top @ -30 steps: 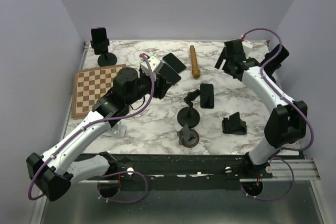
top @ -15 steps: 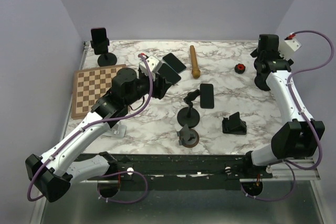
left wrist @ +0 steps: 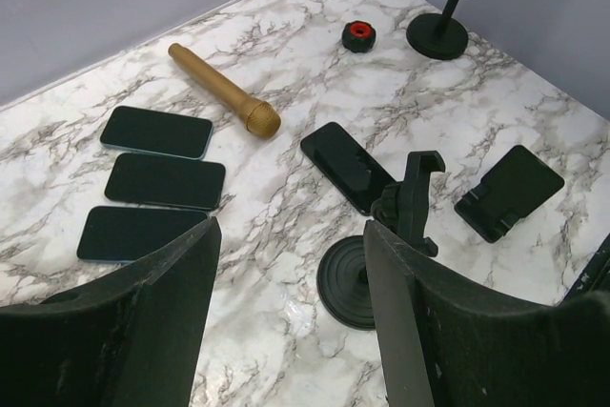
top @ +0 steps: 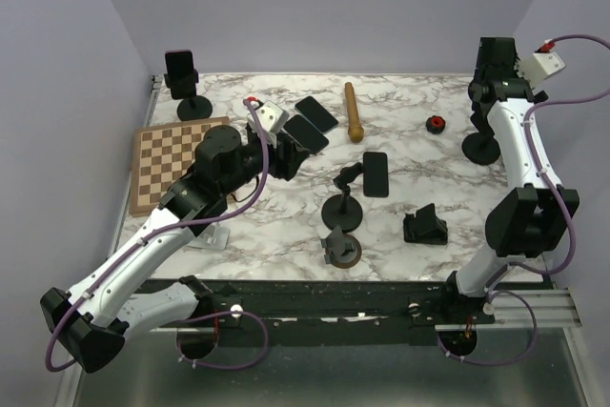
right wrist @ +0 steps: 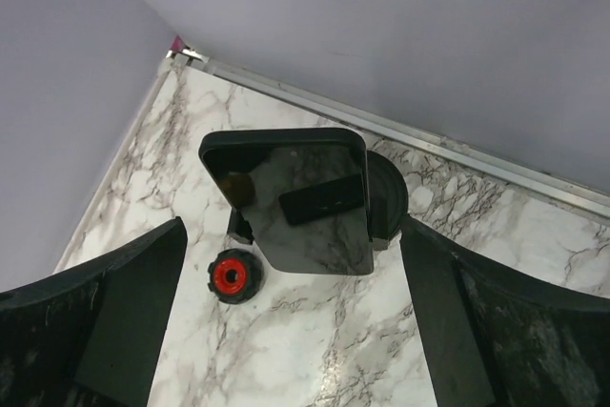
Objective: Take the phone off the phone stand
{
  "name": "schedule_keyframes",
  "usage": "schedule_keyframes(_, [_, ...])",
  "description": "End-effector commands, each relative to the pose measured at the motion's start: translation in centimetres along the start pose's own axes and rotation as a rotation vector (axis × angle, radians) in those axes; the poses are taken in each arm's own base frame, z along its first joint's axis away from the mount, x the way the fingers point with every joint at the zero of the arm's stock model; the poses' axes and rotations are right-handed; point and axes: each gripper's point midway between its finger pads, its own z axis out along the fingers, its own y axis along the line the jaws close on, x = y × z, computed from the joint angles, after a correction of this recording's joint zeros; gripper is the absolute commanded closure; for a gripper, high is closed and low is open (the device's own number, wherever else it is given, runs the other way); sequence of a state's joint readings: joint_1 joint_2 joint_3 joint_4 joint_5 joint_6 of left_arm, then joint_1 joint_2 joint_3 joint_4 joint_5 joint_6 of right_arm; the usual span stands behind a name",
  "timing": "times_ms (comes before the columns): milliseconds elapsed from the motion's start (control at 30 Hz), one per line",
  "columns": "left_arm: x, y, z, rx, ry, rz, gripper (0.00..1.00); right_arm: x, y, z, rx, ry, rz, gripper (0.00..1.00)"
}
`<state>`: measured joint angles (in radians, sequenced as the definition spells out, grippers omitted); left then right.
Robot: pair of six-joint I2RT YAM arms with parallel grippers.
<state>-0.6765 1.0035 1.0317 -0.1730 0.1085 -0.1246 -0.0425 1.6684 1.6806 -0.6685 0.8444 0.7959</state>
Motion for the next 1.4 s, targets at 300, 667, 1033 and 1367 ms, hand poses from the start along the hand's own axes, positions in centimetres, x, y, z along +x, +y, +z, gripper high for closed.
schedule_keyframes(300, [-1.5, -1.4, -0.7, 0.059, -0.048, -0.024, 0.29, 0.5, 1.0, 4.2, 0.107, -0.013, -0.063, 0.00])
schedule_keyframes(667, [-1.3, -1.4, -0.5, 0.060, -0.040, -0.028, 0.16, 1.4, -0.5, 5.1, 0.153, -0.010, -0.097, 0.00])
schedule_keyframes(1033, [-0.9, -1.5, -0.1, 0.067, -0.028, -0.032, 0.16, 1.4, -1.8, 4.3, 0.128, -0.001, -0.135, 0.00])
schedule_keyframes(1367, [-0.7, -1.5, 0.0, 0.069, -0.024, -0.033, 0.16, 1.6, -1.9, 6.6, 0.080, 0.049, -0.146, 0.00])
